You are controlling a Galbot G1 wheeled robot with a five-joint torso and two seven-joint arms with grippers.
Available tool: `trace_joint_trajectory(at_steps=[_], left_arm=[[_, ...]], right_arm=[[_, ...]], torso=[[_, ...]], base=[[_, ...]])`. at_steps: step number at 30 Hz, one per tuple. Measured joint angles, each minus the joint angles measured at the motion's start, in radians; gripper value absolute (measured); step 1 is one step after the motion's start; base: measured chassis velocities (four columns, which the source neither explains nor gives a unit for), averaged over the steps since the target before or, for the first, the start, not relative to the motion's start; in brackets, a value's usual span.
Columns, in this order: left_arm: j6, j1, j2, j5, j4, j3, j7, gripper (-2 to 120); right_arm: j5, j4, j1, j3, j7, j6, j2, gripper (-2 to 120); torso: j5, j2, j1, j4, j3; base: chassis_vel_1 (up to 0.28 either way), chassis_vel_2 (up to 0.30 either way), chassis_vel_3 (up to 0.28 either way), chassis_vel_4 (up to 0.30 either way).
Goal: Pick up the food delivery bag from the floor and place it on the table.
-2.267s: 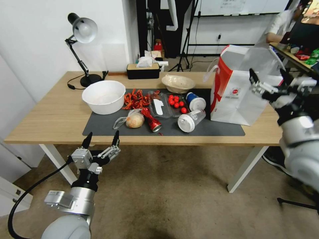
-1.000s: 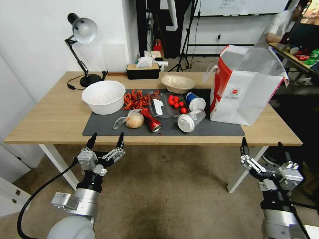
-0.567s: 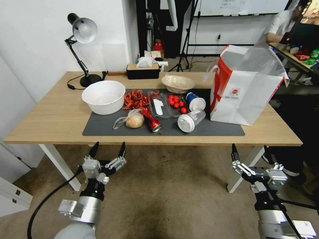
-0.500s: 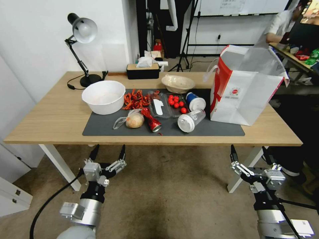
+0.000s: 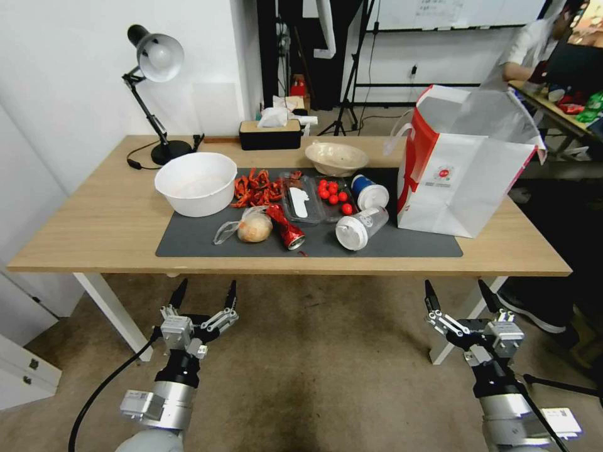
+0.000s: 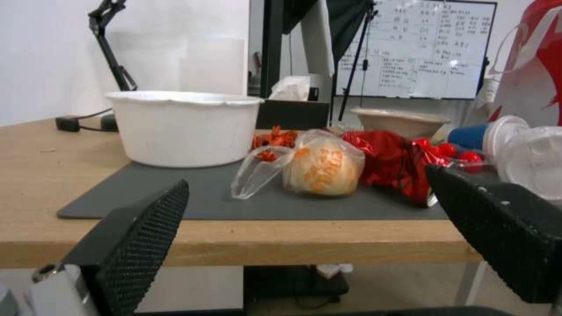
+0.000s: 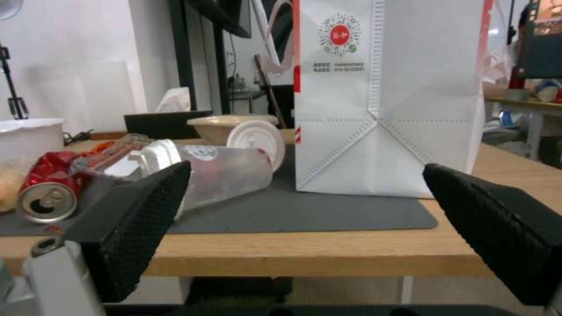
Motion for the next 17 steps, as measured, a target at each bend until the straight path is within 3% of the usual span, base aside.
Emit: trace_joint_trajectory(at_steps=[17], left_arm=[[0.001, -0.001, 0.001, -0.001, -0.013, -0.002, 0.003, 100]], right_arm=[[0.061, -0.016, 0.017, -0.011, -0.039, 0.000, -0.015, 100]], torso=[[-0.0001, 0.000, 0.000, 0.0000, 0.000]], base=[[0.000, 0.000, 0.000, 0.000]])
